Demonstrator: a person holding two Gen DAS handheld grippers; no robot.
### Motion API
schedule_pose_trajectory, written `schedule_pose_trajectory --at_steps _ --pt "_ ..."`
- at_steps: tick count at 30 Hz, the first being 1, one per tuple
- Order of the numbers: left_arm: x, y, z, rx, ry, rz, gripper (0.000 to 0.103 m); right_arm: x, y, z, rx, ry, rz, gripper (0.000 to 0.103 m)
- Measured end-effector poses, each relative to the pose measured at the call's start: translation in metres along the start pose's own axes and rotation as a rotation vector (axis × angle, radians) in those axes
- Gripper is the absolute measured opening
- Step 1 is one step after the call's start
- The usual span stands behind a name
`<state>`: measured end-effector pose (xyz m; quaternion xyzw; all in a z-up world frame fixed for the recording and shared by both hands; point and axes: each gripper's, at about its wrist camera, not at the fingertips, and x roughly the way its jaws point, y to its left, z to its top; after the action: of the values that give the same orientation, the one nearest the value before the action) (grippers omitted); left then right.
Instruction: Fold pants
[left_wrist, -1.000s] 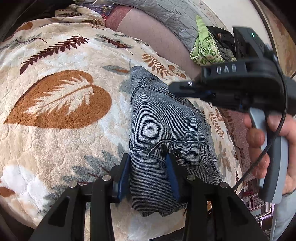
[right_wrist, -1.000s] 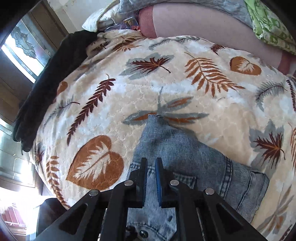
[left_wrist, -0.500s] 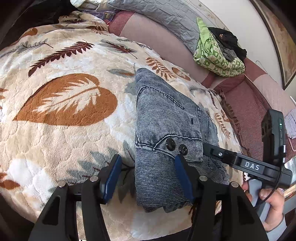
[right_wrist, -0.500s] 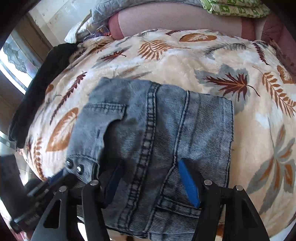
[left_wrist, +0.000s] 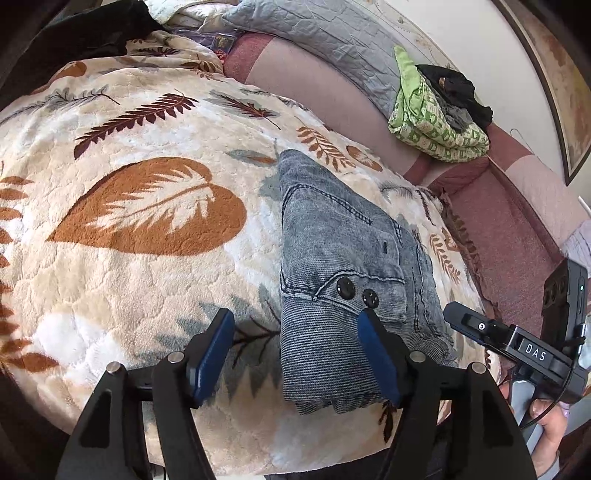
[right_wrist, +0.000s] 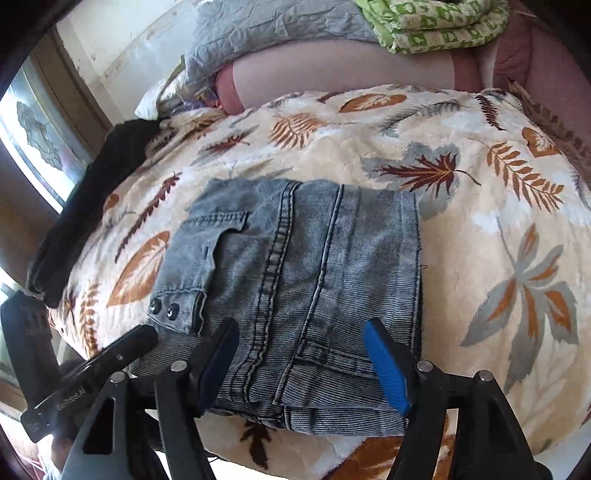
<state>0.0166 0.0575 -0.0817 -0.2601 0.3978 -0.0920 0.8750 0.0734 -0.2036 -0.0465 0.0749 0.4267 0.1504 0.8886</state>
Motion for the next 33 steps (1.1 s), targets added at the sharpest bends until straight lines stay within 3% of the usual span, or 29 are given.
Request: schedule_pose_trajectory --at_steps 5,10,15,23,26,27,28,31,33 --pt "-0.013 0.012 0.018 -0.076 -0.016 -0.036 0.071 -0.014 -0.060 -0.001 0.253 -0.003 0.075 0.074" --pt "0.002 0.025 0.041 -0.146 0.044 -0.070 0.071 -0.001 -0.112 0.011 0.435 0.110 0.248 0.074" --pt "0.032 0.021 0.057 -0.151 0.157 -0.150 0.071 0.036 -0.117 0.024 0.458 0.220 0.368 0.074" --pt "0.080 0.008 0.068 -0.150 0.291 -0.189 0.071 0.073 -0.108 0.034 0.448 0.303 0.405 0.075" --pt "0.085 -0.001 0.066 -0.120 0.288 -0.188 0.071 0.078 -0.103 0.036 0.427 0.301 0.398 0.074" --pt "0.085 -0.003 0.066 -0.108 0.287 -0.175 0.071 0.078 -0.100 0.037 0.410 0.301 0.379 0.069" --pt "0.085 -0.006 0.066 -0.094 0.286 -0.156 0.064 0.078 -0.097 0.037 0.390 0.302 0.347 0.057" --pt "0.084 -0.017 0.064 -0.010 0.279 -0.067 0.045 0.075 -0.090 0.036 0.340 0.298 0.293 0.037" --pt "0.080 -0.024 0.062 0.033 0.264 -0.038 0.039 0.072 -0.080 0.037 0.298 0.287 0.267 0.031"
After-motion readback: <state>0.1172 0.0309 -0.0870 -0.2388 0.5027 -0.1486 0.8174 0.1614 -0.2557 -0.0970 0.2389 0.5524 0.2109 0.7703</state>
